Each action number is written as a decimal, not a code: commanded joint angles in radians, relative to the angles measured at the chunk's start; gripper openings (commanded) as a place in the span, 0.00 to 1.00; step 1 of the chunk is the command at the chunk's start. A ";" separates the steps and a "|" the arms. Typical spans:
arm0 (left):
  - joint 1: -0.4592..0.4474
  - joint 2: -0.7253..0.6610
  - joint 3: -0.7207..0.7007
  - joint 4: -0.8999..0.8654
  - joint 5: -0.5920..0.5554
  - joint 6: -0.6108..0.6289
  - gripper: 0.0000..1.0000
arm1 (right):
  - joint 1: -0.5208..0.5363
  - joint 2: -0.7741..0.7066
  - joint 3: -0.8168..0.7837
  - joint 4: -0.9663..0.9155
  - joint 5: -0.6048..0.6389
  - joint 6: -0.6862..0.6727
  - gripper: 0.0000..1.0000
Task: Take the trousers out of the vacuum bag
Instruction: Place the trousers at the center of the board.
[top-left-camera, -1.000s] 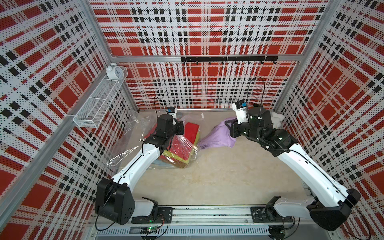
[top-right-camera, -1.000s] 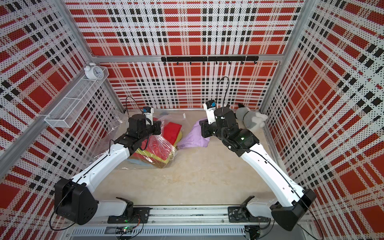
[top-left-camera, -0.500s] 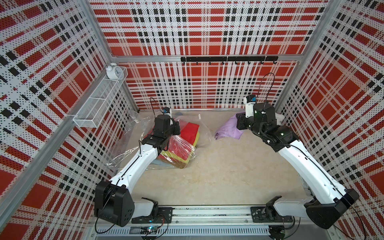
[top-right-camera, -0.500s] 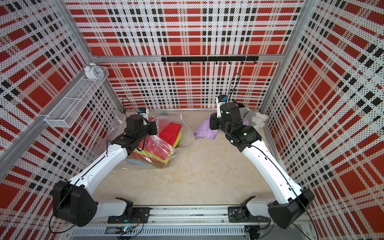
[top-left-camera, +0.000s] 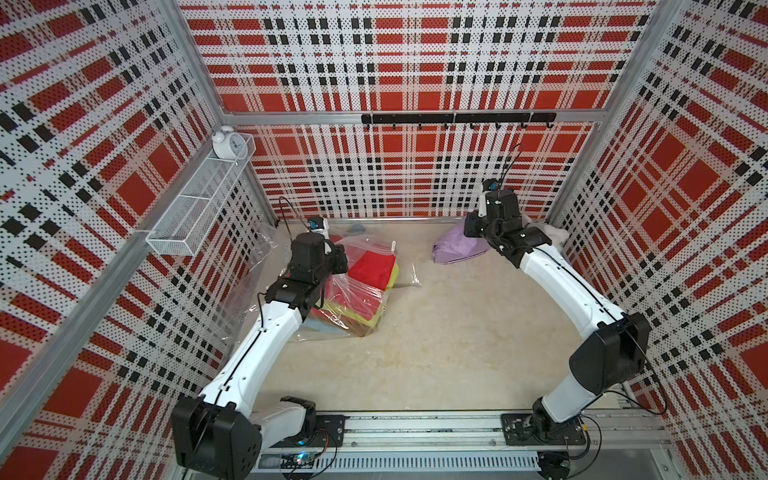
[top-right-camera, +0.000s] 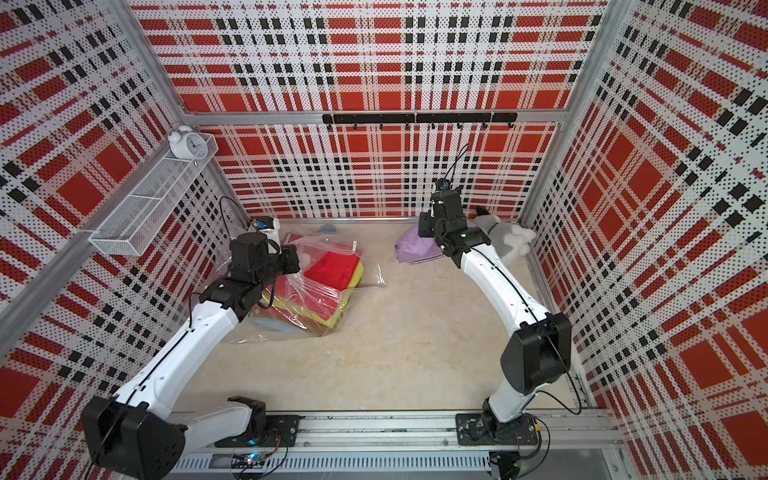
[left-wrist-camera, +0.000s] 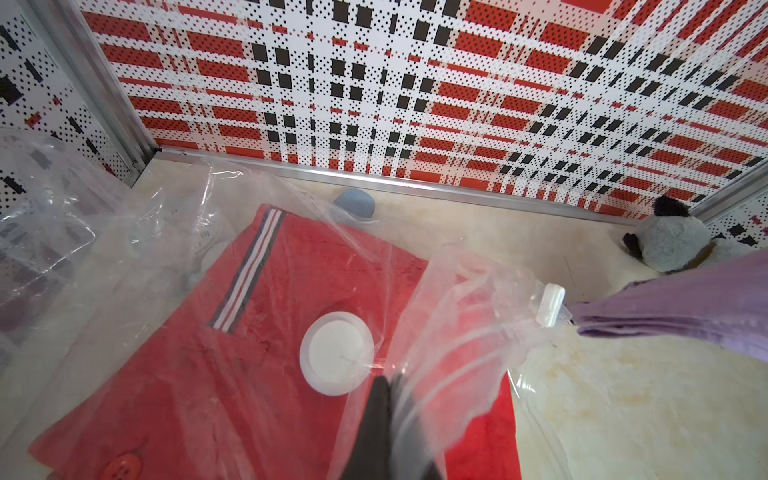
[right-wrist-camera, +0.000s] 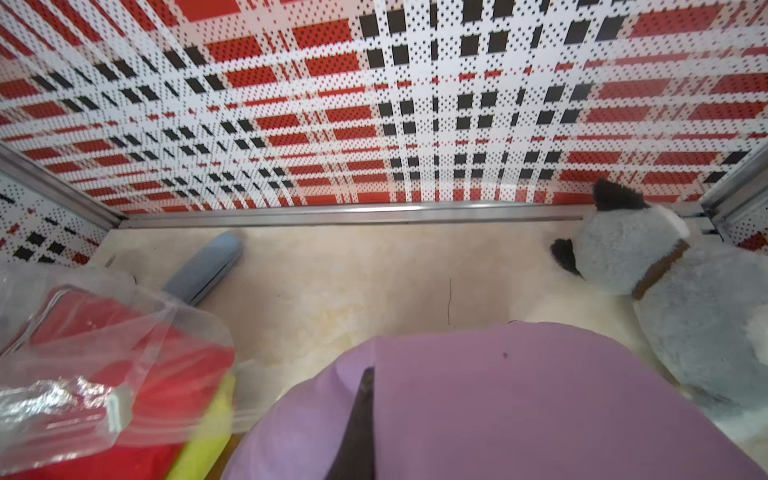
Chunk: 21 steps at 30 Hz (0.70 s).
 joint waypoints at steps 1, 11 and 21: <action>0.027 -0.047 -0.004 0.038 -0.037 0.026 0.00 | -0.007 -0.016 0.058 0.177 -0.005 0.016 0.00; 0.033 -0.028 0.000 0.047 -0.011 0.026 0.00 | -0.008 -0.083 -0.347 0.383 0.023 0.253 0.00; 0.033 0.003 0.035 0.051 0.003 0.031 0.00 | 0.035 -0.233 -0.742 0.440 0.025 0.486 0.00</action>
